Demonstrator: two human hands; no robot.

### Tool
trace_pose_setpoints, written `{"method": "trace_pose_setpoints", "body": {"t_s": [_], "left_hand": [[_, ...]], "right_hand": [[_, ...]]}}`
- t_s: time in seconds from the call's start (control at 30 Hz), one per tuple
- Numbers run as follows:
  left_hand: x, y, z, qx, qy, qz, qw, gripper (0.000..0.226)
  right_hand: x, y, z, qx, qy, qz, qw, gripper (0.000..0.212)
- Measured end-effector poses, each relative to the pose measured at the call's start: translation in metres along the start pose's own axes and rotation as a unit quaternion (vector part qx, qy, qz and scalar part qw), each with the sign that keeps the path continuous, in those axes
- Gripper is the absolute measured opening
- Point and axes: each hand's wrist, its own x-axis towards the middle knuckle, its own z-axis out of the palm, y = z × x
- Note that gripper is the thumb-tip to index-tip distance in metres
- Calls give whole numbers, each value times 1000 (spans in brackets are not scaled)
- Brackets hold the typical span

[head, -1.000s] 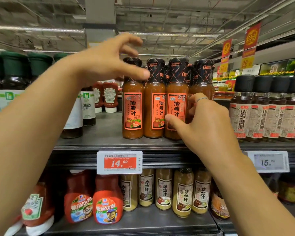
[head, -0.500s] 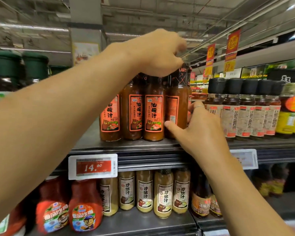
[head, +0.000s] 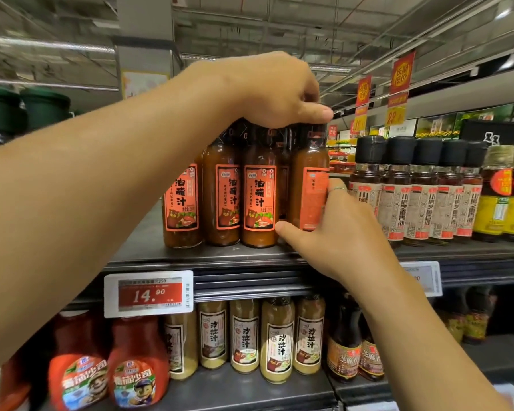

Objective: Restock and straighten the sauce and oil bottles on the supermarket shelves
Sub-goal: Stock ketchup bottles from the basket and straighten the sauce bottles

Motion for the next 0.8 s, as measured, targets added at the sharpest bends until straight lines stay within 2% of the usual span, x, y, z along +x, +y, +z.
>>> {"method": "trace_pose_setpoints", "body": {"t_s": [0.07,0.2,0.4,0.47,0.53,0.63,0.8], "left_hand": [[4,6,1,11,11,-21,1000,74],[3,11,2,11,32,-52,998,76],[-13,6,-9,-125,-32,-8,992,42],[-13,4,-8,-113,-30,-13,993,44],[-10,4,-4,-71,-14,-22,997,53],[-6,6,1,-8,13,-30,999,66],[-8,6,8,-6,36,-32,999,67]], "right_hand": [[-3,-1,1,-8,26,1,1000,84],[-3,4,-3,25,26,2,999,84],[-1,7,-8,126,-38,11,991,77],[-2,7,-8,130,-42,10,991,76],[-3,4,-5,89,-16,-5,996,72],[-7,-1,0,39,13,-15,999,81],[-5,-1,2,42,9,-10,999,79]]}}
